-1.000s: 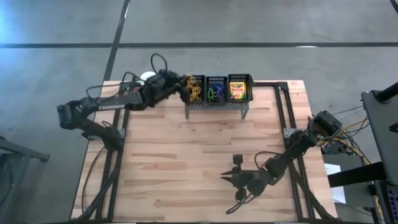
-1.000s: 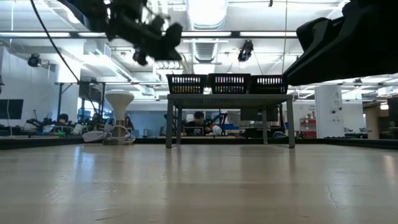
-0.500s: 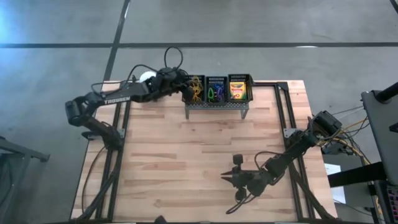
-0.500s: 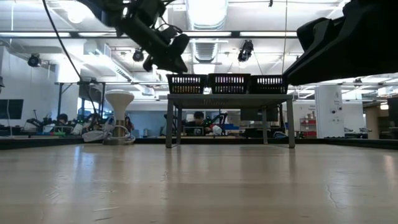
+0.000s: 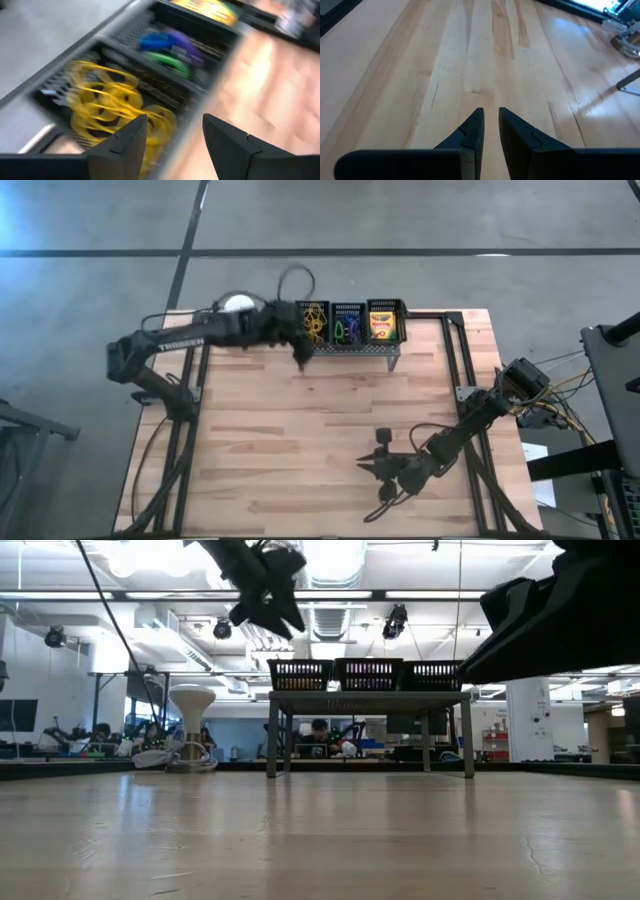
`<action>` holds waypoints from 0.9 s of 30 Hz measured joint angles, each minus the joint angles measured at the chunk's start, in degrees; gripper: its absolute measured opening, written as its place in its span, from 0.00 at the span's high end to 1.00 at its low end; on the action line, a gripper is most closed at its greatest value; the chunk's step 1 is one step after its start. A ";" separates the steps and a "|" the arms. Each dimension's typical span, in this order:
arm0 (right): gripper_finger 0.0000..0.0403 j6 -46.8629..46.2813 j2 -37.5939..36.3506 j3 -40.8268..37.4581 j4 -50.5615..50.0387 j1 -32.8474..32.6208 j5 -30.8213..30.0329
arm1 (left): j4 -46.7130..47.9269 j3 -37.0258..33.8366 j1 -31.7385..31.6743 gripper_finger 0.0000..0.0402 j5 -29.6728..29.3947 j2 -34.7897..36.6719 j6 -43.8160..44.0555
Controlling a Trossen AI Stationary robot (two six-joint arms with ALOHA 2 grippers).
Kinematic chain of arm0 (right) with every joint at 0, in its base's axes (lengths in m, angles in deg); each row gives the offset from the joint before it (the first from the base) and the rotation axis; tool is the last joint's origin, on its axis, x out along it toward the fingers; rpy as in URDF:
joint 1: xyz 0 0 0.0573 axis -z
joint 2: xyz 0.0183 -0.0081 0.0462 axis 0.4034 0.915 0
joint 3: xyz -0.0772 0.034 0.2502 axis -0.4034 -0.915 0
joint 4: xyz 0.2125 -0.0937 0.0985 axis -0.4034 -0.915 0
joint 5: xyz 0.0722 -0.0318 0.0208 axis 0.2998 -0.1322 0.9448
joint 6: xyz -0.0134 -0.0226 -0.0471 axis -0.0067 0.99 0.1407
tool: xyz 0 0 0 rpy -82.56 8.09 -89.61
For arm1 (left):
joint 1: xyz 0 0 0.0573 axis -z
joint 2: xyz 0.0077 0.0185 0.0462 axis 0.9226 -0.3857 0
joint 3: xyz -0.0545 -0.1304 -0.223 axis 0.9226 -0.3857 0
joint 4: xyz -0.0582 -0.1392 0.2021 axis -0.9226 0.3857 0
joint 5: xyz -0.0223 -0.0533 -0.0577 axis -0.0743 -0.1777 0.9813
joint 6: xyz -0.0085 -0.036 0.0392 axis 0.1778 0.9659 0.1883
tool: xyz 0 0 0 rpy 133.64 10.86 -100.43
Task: Pick & Place Office Desk Supplies
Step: Return To Home Position
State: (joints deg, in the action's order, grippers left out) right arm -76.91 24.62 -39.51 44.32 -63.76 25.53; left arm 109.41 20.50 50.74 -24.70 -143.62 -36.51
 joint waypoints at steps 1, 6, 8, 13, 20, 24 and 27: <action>0.87 -0.38 0.01 -0.21 -0.10 0.00 0.00 | -0.50 -0.90 2.41 0.52 -0.81 0.01 -0.13; 0.87 -1.82 0.72 -0.89 -0.11 0.00 0.00 | -9.91 -10.56 17.16 0.57 -9.44 0.00 0.21; 0.87 -1.83 1.43 -0.91 0.09 0.00 0.00 | -18.44 -16.30 23.16 0.58 -11.83 0.00 0.87; 0.87 -0.87 2.19 -1.77 1.19 0.00 0.00 | -46.33 -32.88 36.12 0.59 -13.20 -0.17 0.92; 0.87 -2.59 -11.04 -14.81 8.48 2.07 -0.90 | -76.36 -50.60 43.71 0.59 -20.19 -0.15 1.95; 0.87 -2.10 -23.14 -24.65 14.78 5.94 6.05 | -79.23 -53.88 42.91 0.59 -22.67 -0.15 3.34; 0.87 -0.69 -33.21 -29.37 14.33 10.27 10.63 | -79.21 -54.08 41.86 0.59 -23.13 -0.15 4.17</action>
State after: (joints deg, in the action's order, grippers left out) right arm -77.60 -8.59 -68.88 58.65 -53.48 36.17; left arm 30.20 -33.58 92.60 -47.83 -143.77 -32.34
